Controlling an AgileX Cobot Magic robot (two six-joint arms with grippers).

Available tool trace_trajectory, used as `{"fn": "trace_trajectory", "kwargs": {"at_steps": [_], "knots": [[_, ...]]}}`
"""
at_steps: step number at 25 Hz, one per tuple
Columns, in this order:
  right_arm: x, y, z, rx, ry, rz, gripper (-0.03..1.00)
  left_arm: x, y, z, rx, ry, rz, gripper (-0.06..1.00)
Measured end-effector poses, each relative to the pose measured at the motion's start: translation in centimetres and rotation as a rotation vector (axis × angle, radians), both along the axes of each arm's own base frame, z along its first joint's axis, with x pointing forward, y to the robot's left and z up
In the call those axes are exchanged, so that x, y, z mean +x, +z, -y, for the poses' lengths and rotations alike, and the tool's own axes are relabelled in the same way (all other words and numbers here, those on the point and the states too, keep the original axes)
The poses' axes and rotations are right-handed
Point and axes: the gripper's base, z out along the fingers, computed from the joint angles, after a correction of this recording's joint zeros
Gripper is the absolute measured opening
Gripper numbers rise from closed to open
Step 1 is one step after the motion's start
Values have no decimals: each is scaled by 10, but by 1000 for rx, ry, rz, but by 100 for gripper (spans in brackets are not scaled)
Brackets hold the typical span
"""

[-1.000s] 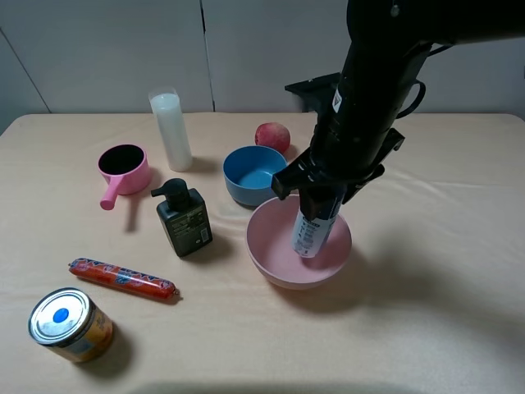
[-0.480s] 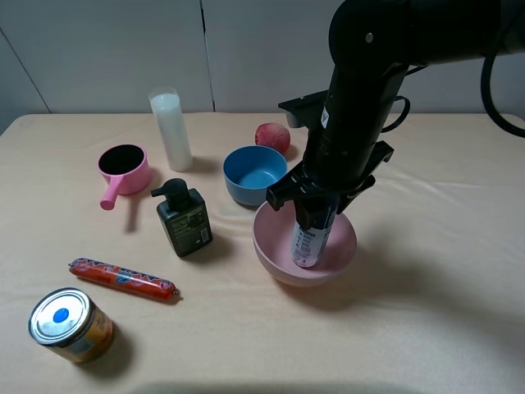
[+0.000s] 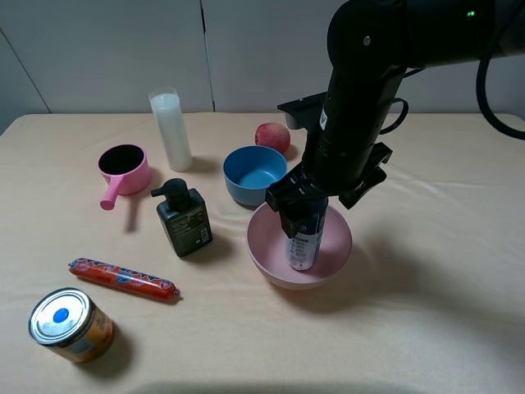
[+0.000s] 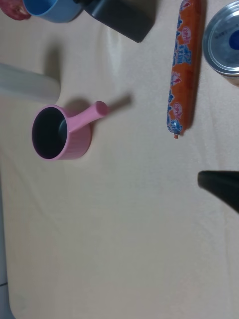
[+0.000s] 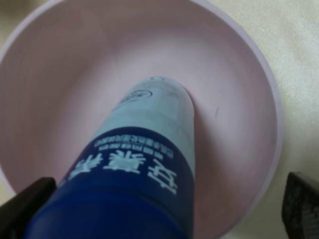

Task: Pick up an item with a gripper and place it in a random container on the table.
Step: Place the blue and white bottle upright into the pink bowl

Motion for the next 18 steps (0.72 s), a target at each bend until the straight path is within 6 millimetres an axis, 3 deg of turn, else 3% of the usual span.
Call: {"fn": "trace_trajectory", "kwargs": {"at_steps": [7,18], "knots": [[0,2,-2,16,-8,-7,69,0,0,0,0,0,0,100],[7,32,-9,4,1,-27,69,0,0,0,0,0,0,100]]}}
